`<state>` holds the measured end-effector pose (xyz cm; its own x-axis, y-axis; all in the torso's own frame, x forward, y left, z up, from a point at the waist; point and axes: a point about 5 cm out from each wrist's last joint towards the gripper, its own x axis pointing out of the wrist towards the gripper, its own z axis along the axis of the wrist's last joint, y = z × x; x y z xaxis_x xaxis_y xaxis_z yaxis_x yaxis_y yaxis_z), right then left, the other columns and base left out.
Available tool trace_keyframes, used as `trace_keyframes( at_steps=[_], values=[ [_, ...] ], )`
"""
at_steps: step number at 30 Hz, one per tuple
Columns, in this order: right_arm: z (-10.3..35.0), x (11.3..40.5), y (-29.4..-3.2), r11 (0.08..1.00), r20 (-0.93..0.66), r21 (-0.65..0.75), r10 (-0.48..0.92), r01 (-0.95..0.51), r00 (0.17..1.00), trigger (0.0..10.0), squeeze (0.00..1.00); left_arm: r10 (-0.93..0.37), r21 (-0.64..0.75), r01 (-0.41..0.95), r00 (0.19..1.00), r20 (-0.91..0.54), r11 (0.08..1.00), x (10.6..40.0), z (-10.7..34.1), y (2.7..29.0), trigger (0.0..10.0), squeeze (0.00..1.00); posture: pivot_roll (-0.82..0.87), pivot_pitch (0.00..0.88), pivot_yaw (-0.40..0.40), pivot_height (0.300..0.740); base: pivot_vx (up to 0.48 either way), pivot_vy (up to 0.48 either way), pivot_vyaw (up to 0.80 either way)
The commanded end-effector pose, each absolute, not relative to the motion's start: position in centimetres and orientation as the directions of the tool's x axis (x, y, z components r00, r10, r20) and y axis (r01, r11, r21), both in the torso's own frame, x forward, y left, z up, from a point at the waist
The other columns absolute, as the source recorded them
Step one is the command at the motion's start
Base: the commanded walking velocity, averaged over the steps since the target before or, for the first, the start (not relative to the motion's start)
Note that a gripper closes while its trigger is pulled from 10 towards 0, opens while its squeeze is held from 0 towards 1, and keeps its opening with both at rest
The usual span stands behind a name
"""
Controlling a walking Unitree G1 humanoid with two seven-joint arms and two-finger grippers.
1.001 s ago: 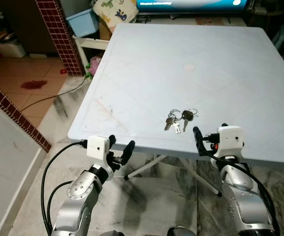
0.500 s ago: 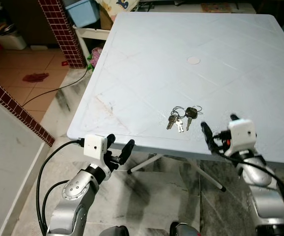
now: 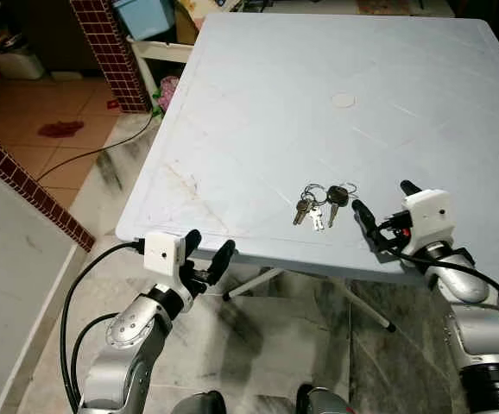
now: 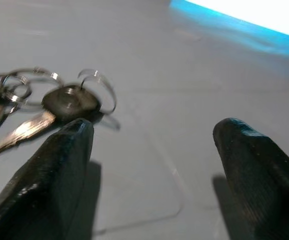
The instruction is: Hang keys on a hook
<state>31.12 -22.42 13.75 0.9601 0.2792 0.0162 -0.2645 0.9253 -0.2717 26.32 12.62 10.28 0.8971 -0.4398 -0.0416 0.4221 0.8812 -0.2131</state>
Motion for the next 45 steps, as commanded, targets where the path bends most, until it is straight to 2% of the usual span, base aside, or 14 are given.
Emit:
trace_keyframes(
  at_steps=[1,4,23,45],
  values=[
    [13.7,31.2,-22.5,0.916,0.007,-0.257,0.322,-0.309,0.947,0.0,0.00,-0.424,-0.211,0.405,0.904,-0.055,0.890,26.1,10.2,13.1,10.0,0.00,0.03,0.230,0.071,0.740,0.000,0.000,0.00],
    [13.6,31.3,-22.2,0.895,-0.003,-0.276,0.365,-0.351,0.931,0.0,0.00,-0.430,-0.210,0.410,0.901,-0.059,0.888,26.1,10.2,13.0,10.0,0.00,0.03,0.232,0.075,0.740,0.000,0.000,0.00],
    [14.9,33.1,-23.4,0.864,0.008,-0.352,0.388,-0.361,0.922,0.0,0.00,-0.439,-0.203,0.419,0.896,-0.064,0.885,26.2,10.2,12.8,10.0,0.00,0.03,0.237,0.080,0.740,0.000,0.000,0.00],
    [15.6,35.6,-21.6,0.831,0.006,-0.342,0.468,-0.438,0.884,0.0,0.00,-0.434,-0.201,0.413,0.898,-0.074,0.888,25.9,10.1,12.9,10.0,0.00,0.05,0.246,0.072,0.740,0.000,0.000,0.00]
  ],
)
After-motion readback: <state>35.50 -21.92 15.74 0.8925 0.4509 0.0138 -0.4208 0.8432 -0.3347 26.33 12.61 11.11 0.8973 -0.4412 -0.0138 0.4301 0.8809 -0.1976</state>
